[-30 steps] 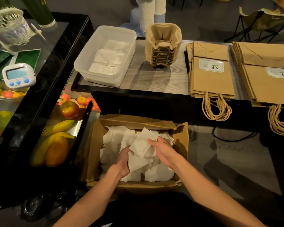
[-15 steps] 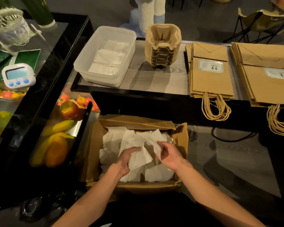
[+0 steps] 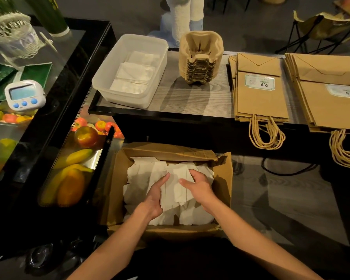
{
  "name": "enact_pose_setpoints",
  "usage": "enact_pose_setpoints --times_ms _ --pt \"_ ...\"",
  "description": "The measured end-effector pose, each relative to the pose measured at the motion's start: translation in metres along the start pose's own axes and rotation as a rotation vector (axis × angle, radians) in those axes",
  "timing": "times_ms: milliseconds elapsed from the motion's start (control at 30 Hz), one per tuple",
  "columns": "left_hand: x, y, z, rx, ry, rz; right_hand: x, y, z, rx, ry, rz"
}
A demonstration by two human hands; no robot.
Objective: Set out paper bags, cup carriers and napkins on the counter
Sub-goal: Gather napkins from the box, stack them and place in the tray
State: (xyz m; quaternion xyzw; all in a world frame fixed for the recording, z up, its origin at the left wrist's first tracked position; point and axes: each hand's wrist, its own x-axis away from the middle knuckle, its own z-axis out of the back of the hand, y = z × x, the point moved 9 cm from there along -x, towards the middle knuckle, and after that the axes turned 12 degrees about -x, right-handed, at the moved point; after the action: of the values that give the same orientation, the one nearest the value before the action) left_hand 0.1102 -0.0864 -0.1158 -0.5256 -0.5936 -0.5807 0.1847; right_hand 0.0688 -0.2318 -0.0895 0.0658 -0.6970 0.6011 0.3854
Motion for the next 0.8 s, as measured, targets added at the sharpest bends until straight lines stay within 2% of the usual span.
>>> enact_pose_setpoints --times_ms 67,167,267,367,500,633,700,800 --pt "0.000 0.002 0.002 -0.019 0.009 -0.008 0.005 -0.008 0.002 0.048 0.013 0.035" --pt "-0.002 0.003 0.003 -0.011 0.006 -0.019 0.013 -0.009 -0.002 0.186 -0.053 -0.011" --pt "-0.001 0.004 0.004 -0.025 0.050 -0.012 0.009 0.000 -0.003 0.163 -0.076 -0.065" --pt "0.005 0.007 0.000 0.008 0.061 -0.023 0.006 -0.004 0.006 0.139 -0.006 0.002" --pt "0.008 0.012 -0.008 0.108 -0.015 -0.074 0.007 -0.019 0.006 -0.004 -0.073 0.046" --pt "0.009 0.009 -0.020 0.128 -0.143 -0.061 0.013 -0.023 -0.013 0.086 -0.182 0.064" --pt "0.012 0.010 -0.025 0.098 -0.153 -0.055 0.016 -0.019 -0.020 0.133 -0.146 0.048" --pt "0.013 0.015 -0.025 0.087 -0.133 -0.069 0.015 -0.021 -0.017 0.062 -0.048 0.107"
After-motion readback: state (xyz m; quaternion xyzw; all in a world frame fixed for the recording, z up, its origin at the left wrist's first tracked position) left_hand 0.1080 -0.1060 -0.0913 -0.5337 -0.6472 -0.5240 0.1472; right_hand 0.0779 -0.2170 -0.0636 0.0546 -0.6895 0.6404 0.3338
